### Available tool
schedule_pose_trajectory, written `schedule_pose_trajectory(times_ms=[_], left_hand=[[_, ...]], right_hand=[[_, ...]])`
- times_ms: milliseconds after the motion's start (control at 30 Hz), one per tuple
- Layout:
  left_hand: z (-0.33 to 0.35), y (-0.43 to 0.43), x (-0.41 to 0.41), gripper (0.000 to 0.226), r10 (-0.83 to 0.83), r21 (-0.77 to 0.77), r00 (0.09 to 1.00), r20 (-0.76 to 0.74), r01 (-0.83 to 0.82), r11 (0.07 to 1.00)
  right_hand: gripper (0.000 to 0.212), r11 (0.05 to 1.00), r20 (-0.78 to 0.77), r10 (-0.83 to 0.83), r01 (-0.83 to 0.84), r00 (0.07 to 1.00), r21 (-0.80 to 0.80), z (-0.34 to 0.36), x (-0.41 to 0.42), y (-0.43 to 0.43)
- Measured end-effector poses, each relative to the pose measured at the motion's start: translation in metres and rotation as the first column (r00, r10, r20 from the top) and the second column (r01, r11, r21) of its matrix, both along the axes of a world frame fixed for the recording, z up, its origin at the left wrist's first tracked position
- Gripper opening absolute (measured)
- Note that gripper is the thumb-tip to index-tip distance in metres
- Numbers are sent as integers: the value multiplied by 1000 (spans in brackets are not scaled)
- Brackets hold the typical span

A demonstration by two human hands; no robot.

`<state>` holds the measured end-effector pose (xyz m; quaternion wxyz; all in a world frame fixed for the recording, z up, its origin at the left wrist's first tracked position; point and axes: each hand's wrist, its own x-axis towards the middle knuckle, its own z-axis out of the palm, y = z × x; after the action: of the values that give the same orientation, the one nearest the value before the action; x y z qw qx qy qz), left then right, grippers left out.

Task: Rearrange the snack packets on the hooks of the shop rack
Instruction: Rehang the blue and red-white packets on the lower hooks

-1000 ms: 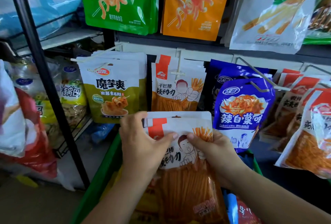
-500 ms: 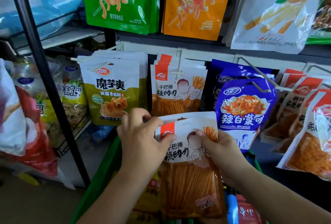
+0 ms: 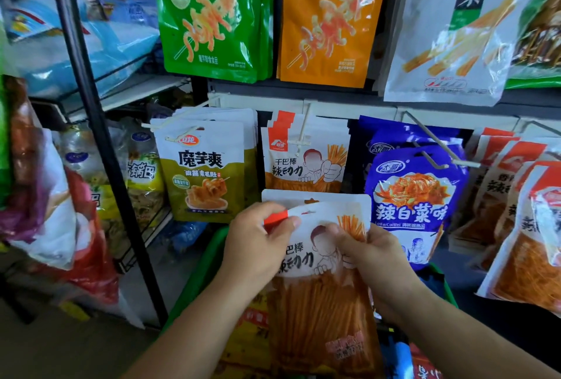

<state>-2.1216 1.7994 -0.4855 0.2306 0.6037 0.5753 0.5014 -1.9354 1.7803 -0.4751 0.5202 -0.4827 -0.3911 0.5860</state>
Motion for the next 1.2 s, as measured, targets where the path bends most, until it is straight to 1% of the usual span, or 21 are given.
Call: schedule_pose_trajectory(times_ms=[67, 167, 267, 300, 367, 433, 500, 533, 600, 667, 700, 733, 767, 867, 967, 1000, 1100, 1200], left_hand=[[11, 4, -3, 10, -11, 2, 999, 31, 11, 1000], [29, 13, -11, 6, -9, -8, 997, 81, 10, 1000], [42, 19, -19, 15, 5, -4, 990, 138, -5, 1000], [46, 20, -20, 15, 8, 14, 989, 145, -10, 1000], [53, 23, -17, 10, -1, 49, 989, 147, -7, 999], [59, 27, -11, 9, -11, 79, 993, 121, 1, 997], [63, 33, -5, 10, -30, 102, 993, 115, 18, 995], [64, 36, -4, 12, -40, 107, 992, 118, 27, 994], [67, 39, -2, 17, -56, 106, 993, 107, 45, 993], [69, 41, 0, 15, -87, 105, 989, 118, 75, 992], [70, 39, 1, 19, -102, 98, 986, 133, 89, 991], [70, 38, 3, 23, -106, 91, 984, 145, 93, 991], [70, 39, 4, 23, -94, 90, 986, 141, 82, 993], [71, 46, 0, 8, -30, 90, 990, 135, 18, 996], [75, 50, -9, 9, 4, 62, 990, 142, -13, 998], [75, 52, -11, 11, 3, 55, 992, 130, -10, 998], [75, 54, -10, 16, -58, 40, 992, 113, 54, 998], [75, 52, -5, 18, -118, 25, 988, 101, 116, 993]], right_hand=[[16, 999, 39, -42, 41, 998, 19, 2, 5, 2], [19, 994, 86, -100, 96, 991, 54, 0, 14, 8], [23, 983, 128, -179, 172, 976, 58, -7, 24, 13], [27, 980, 148, -196, 189, 969, 61, -9, 27, 15], [32, 973, 181, -230, 225, 956, 49, -8, 29, 14], [34, 968, 181, -251, 248, 951, 39, -7, 30, 11], [42, 962, 223, -273, 267, 936, 57, -6, 29, 10], [43, 958, 249, -286, 277, 925, 71, -6, 28, 10], [37, 951, 257, -308, 294, 916, 93, -3, 25, 7], [41, 951, 261, -308, 286, 915, 119, 2, 18, 5], [44, 950, 260, -307, 281, 916, 133, 4, 16, 4], [44, 949, 253, -311, 284, 916, 140, 4, 14, 4], [42, 950, 247, -308, 281, 919, 138, 6, 12, 3], [36, 953, 232, -295, 266, 927, 145, 3, 10, 4], [29, 948, 267, -305, 264, 914, 179, 7, 12, 2], [27, 945, 274, -312, 266, 910, 192, 6, 13, 3], [30, 941, 347, -320, 252, 881, 228, 7, 13, 2], [17, 934, 338, -340, 272, 877, 233, 7, 18, 2]])
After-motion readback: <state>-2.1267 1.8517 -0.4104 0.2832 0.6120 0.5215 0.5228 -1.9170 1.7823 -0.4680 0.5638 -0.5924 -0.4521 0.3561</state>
